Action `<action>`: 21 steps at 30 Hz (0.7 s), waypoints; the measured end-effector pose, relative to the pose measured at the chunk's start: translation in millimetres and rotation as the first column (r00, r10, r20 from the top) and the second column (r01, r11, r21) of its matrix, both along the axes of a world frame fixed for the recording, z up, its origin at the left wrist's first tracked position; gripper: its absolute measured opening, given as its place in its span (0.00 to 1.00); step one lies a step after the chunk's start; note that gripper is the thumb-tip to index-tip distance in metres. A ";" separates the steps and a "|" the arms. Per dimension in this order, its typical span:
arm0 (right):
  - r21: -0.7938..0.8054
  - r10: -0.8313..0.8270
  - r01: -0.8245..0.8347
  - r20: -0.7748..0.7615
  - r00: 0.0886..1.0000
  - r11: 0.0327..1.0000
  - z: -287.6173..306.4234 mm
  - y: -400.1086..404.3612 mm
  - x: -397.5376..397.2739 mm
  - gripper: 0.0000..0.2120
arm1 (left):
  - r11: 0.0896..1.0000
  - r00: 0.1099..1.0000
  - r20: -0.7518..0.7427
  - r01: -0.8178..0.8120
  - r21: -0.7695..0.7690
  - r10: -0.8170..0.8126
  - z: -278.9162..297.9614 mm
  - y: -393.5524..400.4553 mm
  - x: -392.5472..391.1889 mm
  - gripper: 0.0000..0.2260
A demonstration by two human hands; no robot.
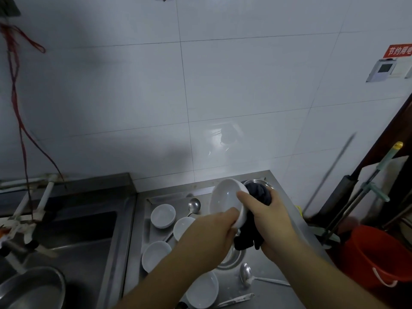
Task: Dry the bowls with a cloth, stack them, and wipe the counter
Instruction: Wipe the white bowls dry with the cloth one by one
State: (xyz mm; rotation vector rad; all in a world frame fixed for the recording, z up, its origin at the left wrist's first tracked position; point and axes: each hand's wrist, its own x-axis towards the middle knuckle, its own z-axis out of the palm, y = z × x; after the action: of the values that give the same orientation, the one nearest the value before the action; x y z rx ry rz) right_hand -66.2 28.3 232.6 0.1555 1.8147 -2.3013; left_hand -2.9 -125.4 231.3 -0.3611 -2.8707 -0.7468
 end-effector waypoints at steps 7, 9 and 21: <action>-0.136 -0.060 0.087 0.191 0.980 0.987 -19.7 16.0 -9.8 0.26 | 0.997 0.975 -0.221 0.014 -0.070 -0.029 -5.4 7.9 -11.4 0.08; -0.186 0.006 0.048 0.281 0.960 0.981 -26.9 23.7 -14.4 0.27 | 0.999 0.976 -0.219 -0.016 -0.035 0.008 -9.0 10.9 -15.2 0.11; -0.013 -0.076 0.083 0.266 0.961 0.996 -70.5 89.7 -62.0 0.24 | 0.261 0.712 0.702 -0.680 0.686 0.009 -82.2 43.5 -68.9 0.10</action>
State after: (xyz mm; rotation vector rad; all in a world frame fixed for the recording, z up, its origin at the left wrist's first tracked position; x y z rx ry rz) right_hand -128.2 118.0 162.1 0.5158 1.6730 -2.2270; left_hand -71.8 -81.9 149.1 0.8524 -2.0741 -2.4879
